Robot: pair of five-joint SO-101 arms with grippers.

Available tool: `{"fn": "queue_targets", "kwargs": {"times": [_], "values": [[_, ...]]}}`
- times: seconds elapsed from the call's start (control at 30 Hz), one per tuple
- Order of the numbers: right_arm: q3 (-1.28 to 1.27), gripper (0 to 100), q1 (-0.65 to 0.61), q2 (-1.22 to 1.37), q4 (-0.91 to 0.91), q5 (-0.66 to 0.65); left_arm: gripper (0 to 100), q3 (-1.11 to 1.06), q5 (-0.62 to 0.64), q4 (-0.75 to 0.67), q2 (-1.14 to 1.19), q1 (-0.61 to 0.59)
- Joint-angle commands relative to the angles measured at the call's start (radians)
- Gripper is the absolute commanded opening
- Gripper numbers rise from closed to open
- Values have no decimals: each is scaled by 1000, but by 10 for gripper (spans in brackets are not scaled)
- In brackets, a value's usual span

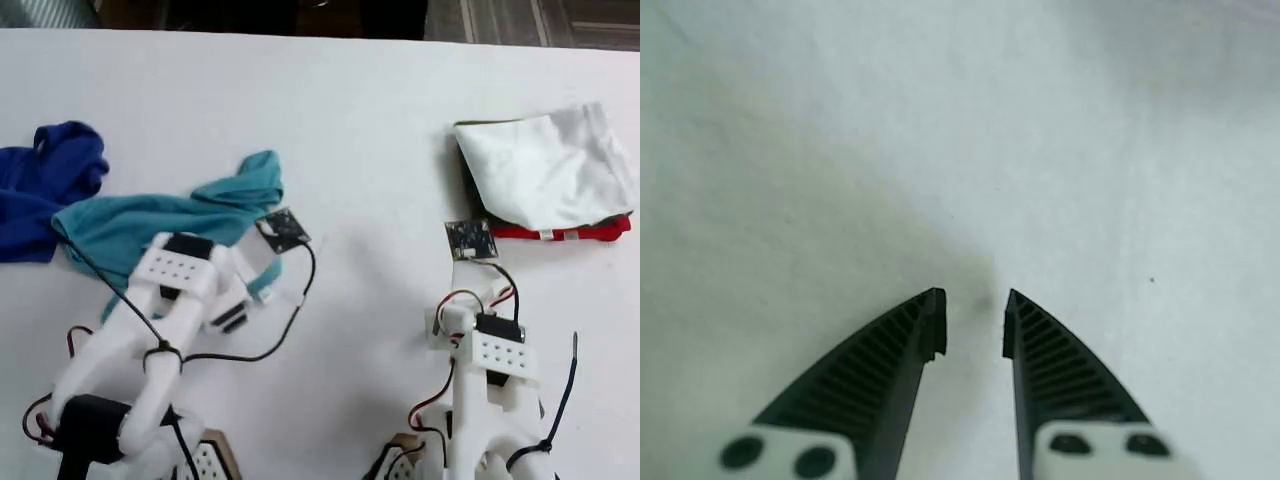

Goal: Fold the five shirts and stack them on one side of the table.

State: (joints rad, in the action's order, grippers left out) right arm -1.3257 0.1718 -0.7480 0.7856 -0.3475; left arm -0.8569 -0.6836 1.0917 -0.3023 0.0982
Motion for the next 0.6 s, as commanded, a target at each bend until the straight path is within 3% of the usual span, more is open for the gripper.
{"fn": "queue_targets", "kwargs": {"times": [0.0, 0.2, 0.37, 0.57], "values": [[6, 98, 7, -4, -13, 3, 153, 2, -5, -3, -3, -6], [6, 98, 7, -4, -13, 3, 151, 7, -5, 2, -8, -6], [6, 98, 7, -4, -13, 3, 151, 70, -3, 126, -8, 28], [6, 98, 7, -4, -13, 3, 151, 68, -11, 126, -5, 41]]}}
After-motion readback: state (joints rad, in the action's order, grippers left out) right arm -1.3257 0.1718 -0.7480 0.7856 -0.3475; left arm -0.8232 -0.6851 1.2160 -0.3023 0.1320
